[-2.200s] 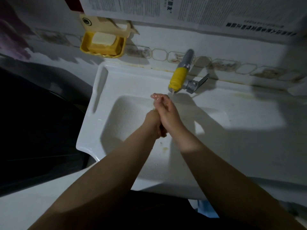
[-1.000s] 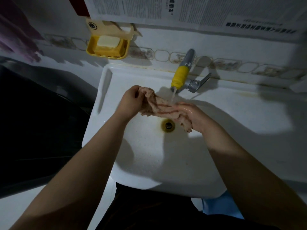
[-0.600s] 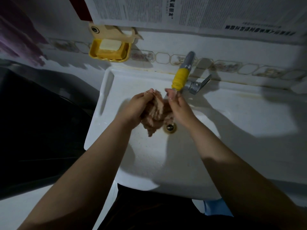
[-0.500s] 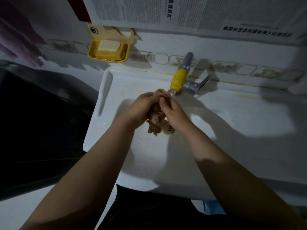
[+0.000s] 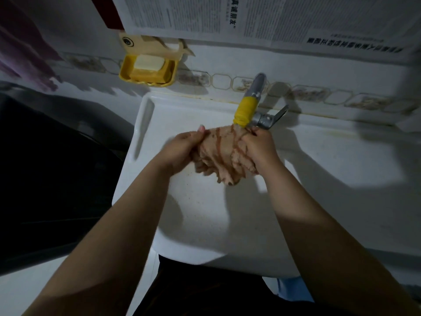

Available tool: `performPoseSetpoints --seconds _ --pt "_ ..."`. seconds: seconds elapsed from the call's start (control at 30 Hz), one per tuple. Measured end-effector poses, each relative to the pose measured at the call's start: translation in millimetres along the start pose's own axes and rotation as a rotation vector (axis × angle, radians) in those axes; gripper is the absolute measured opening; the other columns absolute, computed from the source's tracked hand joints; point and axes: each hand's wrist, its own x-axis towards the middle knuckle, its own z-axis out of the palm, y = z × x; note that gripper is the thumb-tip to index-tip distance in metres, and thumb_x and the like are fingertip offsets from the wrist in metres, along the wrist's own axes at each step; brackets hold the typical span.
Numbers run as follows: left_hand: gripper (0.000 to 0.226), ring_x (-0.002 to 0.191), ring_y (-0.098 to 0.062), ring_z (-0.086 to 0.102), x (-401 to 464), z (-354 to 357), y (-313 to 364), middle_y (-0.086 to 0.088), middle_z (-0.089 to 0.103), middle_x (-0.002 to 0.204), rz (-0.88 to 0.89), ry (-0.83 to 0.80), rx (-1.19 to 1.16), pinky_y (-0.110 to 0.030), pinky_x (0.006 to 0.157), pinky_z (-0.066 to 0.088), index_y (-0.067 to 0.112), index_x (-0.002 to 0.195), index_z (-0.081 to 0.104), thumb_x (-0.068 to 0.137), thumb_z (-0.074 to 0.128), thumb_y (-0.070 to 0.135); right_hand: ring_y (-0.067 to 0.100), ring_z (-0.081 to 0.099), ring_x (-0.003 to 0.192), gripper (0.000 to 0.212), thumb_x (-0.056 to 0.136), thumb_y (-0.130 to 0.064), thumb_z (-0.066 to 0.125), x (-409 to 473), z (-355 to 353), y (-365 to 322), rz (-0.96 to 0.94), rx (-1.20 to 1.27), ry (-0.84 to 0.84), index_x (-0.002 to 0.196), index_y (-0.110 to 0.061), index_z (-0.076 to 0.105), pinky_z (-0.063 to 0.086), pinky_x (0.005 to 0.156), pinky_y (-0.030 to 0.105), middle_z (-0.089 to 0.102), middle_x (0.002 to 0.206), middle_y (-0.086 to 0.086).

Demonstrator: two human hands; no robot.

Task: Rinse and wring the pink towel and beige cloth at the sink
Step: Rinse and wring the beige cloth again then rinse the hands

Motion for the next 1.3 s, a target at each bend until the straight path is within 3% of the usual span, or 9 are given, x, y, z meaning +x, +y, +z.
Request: performPoseSetpoints --seconds 0.13,0.27,0.43,0.53,0.77,0.9,1.1,1.2,1.3 --pt "0.043 0.081 -0.033 0.063 36.4 43.9 -0.4 -0.025 0.063 0.087 -0.057 0.474 -0.105 -0.041 0.071 0.054 -0.004 0.099 0.061 0.102 0.038 0.032 0.015 0.063 0.052 0.029 0.082 -0.037 0.066 -12.1 32.0 0.4 0.033 0.160 -0.007 0.063 -0.015 0.062 0.051 0.049 0.024 0.064 0.054 -0.002" --pt "0.036 0.106 -0.036 0.059 48.3 70.3 -2.2 -0.025 0.063 0.110 -0.189 0.445 0.287 -0.040 0.092 0.047 -0.003 0.111 0.057 0.102 0.036 0.024 0.025 0.060 0.063 0.047 0.088 -0.050 0.052 -9.6 52.7 8.1 -0.083 -0.205 0.100 0.060 -0.012 0.056 0.044 0.058 0.031 0.060 0.060 0.005" --pt "0.046 0.102 -0.030 0.064 46.3 77.4 -0.1 -0.020 0.063 0.118 -0.251 0.490 0.067 -0.032 0.074 0.052 0.004 0.124 0.054 0.098 0.041 0.039 0.022 0.055 0.067 0.038 0.095 -0.035 0.049 4.5 45.6 11.0 -0.051 -0.140 0.117 0.063 -0.015 0.054 0.035 0.058 0.027 0.061 0.065 0.008" --pt "0.052 0.117 -0.033 0.055 49.0 63.3 0.9 -0.019 0.052 0.133 -0.236 0.527 0.090 -0.037 0.092 0.043 0.004 0.142 0.034 0.099 0.042 0.032 0.031 0.059 0.081 0.040 0.097 -0.038 0.039 -2.1 66.9 18.6 -0.119 -0.320 0.095 0.079 -0.012 0.063 0.040 0.067 0.033 0.064 0.081 0.016" --pt "0.066 0.095 -0.029 0.066 34.1 59.7 -0.2 -0.019 0.069 0.105 -0.262 0.268 0.135 -0.040 0.093 0.051 0.001 0.101 0.069 0.087 0.049 0.063 0.019 0.060 0.091 0.019 0.097 -0.023 0.047 30.2 17.1 23.5 -0.023 -0.345 -0.243 0.102 -0.011 0.062 0.047 0.083 0.028 0.065 0.097 0.005" --pt "0.045 0.071 -0.022 0.062 34.9 24.5 19.4 -0.009 0.068 0.075 -0.177 0.077 0.311 -0.035 0.077 0.051 0.007 0.077 0.067 0.082 0.066 0.052 0.001 0.052 0.045 0.020 0.098 -0.021 0.043 18.6 -0.1 26.7 0.064 -0.491 -0.580 0.085 -0.021 0.058 0.038 0.045 0.019 0.061 0.055 -0.011" --pt "0.026 0.080 -0.016 0.063 41.8 16.9 45.0 -0.005 0.067 0.087 -0.126 0.044 0.387 -0.024 0.075 0.050 0.007 0.109 0.066 0.085 0.069 0.019 0.008 0.049 0.068 0.022 0.076 -0.035 0.068 9.8 -19.3 39.3 0.409 -0.282 -1.032 0.091 -0.019 0.064 0.045 0.061 0.021 0.053 0.081 0.005" --pt "0.024 0.075 -0.021 0.059 42.2 24.0 56.1 -0.012 0.060 0.083 -0.134 -0.086 0.030 -0.031 0.076 0.049 0.002 0.113 0.055 0.091 0.050 -0.006 0.013 0.055 0.108 0.037 0.069 -0.042 0.075 6.8 -7.6 48.4 0.352 -0.257 -1.062 0.102 -0.025 0.070 0.041 0.090 0.036 0.068 0.108 -0.007" --pt "0.022 0.075 -0.023 0.059 44.6 26.6 58.5 -0.013 0.058 0.084 -0.138 -0.163 -0.049 -0.030 0.071 0.053 0.006 0.101 0.055 0.089 0.047 -0.011 0.017 0.061 0.079 0.026 0.071 -0.027 0.067 1.9 5.7 58.9 0.370 -0.075 -0.803 0.093 -0.016 0.072 0.045 0.071 0.032 0.073 0.092 0.003"
